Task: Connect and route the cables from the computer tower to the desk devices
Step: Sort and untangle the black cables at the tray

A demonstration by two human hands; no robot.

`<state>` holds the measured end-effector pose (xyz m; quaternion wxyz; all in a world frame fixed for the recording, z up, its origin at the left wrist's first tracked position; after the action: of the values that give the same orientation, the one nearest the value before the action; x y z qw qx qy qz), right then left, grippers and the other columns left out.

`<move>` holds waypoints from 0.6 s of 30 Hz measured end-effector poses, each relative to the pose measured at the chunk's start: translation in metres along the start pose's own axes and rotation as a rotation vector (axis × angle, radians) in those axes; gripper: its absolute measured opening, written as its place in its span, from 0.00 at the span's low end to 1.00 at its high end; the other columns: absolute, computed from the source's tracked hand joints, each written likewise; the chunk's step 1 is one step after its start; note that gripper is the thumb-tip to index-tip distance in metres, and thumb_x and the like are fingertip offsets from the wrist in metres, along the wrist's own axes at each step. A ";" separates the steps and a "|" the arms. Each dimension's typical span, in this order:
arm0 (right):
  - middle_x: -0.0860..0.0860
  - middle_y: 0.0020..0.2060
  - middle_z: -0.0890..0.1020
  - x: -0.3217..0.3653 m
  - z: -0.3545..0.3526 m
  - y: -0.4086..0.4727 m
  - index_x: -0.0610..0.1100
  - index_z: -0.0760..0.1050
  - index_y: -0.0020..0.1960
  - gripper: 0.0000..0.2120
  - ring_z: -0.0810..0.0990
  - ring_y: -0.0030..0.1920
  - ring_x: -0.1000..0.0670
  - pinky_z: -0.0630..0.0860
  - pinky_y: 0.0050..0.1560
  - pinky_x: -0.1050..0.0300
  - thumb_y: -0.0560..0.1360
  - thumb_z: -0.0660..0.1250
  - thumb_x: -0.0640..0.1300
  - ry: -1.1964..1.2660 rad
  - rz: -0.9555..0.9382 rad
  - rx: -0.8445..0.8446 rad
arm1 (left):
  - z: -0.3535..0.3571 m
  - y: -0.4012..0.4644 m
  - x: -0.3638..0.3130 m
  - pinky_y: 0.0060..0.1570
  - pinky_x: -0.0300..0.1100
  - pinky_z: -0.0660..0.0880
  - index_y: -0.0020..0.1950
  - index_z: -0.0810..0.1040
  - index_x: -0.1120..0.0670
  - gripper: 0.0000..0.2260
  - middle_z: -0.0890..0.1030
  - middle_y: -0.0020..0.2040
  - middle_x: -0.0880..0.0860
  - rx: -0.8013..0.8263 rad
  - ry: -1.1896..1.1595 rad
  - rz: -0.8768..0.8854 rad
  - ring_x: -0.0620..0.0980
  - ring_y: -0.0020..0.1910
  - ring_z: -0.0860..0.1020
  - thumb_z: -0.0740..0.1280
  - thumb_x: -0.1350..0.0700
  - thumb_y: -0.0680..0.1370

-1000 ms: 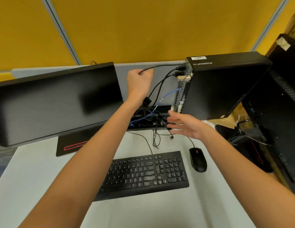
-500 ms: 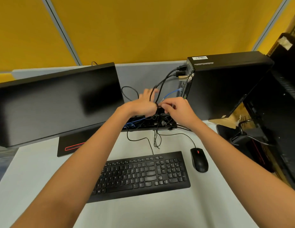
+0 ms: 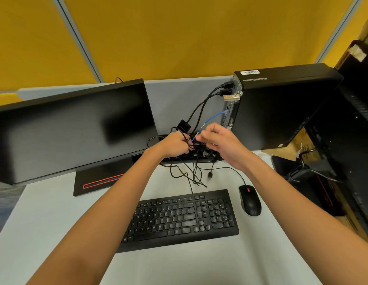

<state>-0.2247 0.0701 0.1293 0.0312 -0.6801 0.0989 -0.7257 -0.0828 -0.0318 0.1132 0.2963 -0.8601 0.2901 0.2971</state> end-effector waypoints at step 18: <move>0.45 0.38 0.78 -0.104 -0.080 -0.012 0.44 0.72 0.33 0.15 0.79 0.45 0.43 0.68 0.39 0.60 0.75 0.62 0.31 -0.795 0.191 -0.460 | -0.040 -0.026 0.016 0.37 0.40 0.71 0.44 0.84 0.52 0.06 0.82 0.37 0.57 -0.231 0.031 0.179 0.44 0.32 0.73 0.68 0.55 0.77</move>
<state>-0.2956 0.1090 0.0247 -0.0182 -0.8826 0.2997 -0.3618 -0.0413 -0.0469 0.1368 0.1630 -0.8635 0.3341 0.3407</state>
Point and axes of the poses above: each hand's wrist, its own y-axis towards the middle knuckle, its own z-axis out of the palm, x = y × z, the point moved 1 cm from there along y, towards the middle knuckle
